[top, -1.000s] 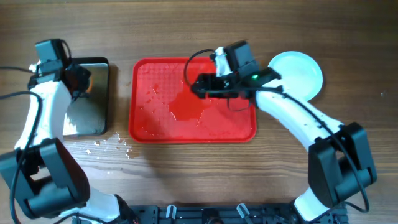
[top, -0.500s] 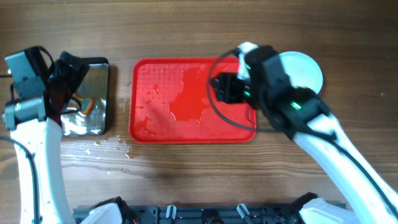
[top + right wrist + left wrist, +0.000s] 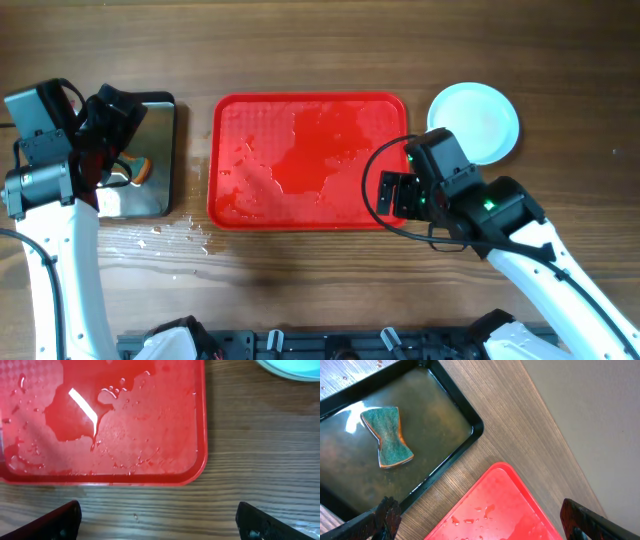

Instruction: Clean dirty plates on tray and stack at the side

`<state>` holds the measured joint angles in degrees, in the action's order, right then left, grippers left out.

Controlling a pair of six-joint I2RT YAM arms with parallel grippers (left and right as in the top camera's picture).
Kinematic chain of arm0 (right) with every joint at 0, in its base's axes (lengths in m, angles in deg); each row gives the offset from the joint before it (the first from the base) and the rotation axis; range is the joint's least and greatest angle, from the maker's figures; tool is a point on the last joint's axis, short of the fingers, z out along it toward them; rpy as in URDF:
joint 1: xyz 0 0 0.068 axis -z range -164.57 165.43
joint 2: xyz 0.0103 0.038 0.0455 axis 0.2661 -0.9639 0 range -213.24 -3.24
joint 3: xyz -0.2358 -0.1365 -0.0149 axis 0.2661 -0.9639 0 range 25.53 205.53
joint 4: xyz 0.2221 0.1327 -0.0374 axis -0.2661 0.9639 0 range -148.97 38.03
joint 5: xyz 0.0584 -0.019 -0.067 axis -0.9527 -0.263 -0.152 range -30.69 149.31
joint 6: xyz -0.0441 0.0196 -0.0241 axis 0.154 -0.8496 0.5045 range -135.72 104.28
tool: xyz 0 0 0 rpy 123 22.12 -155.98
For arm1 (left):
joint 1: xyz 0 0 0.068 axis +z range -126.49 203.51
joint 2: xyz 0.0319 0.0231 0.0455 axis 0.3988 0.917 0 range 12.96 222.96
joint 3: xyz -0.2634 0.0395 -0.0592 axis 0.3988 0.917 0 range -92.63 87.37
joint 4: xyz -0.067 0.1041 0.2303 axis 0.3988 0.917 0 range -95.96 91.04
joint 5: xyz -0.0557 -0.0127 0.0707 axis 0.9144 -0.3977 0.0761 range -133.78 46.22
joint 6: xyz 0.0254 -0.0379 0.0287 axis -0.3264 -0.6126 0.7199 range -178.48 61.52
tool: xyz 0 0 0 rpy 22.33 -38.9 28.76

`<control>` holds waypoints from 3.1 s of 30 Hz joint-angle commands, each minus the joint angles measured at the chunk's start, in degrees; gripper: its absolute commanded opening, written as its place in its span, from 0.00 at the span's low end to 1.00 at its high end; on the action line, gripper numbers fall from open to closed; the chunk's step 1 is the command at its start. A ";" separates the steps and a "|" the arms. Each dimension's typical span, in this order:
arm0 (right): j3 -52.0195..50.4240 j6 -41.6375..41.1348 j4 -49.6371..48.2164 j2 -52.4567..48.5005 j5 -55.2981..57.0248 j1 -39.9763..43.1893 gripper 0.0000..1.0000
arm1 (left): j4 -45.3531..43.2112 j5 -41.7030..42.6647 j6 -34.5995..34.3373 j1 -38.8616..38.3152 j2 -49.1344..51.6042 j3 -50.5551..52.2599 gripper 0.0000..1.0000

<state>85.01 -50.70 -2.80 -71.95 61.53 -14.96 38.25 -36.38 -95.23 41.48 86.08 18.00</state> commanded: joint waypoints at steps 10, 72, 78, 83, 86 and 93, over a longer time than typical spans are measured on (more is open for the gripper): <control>-25.70 15.30 -45.46 22.56 -15.28 17.79 1.00 | 0.04 0.68 0.09 0.24 0.02 -0.02 1.00; -59.19 33.11 -56.19 67.91 -5.18 35.50 1.00 | -45.99 -0.37 23.08 -13.75 -42.18 57.94 1.00; -59.19 33.09 -56.19 67.91 -5.18 35.50 1.00 | -48.15 -1.11 23.12 -15.50 -60.41 67.47 1.00; -59.19 33.11 -56.19 67.91 -5.18 35.50 1.00 | -46.47 -2.49 25.79 -18.01 -69.44 69.05 1.00; -59.19 33.11 -56.19 67.91 -5.18 35.50 1.00 | -43.08 -2.80 27.39 -18.14 -72.91 69.05 1.00; -59.19 33.11 -56.19 67.91 -5.18 35.50 1.00 | -39.85 -3.82 27.61 -18.45 -72.96 69.05 1.00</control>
<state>25.89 -18.39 -58.91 -4.41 55.54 20.25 -2.01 -39.29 -69.01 23.56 13.73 86.68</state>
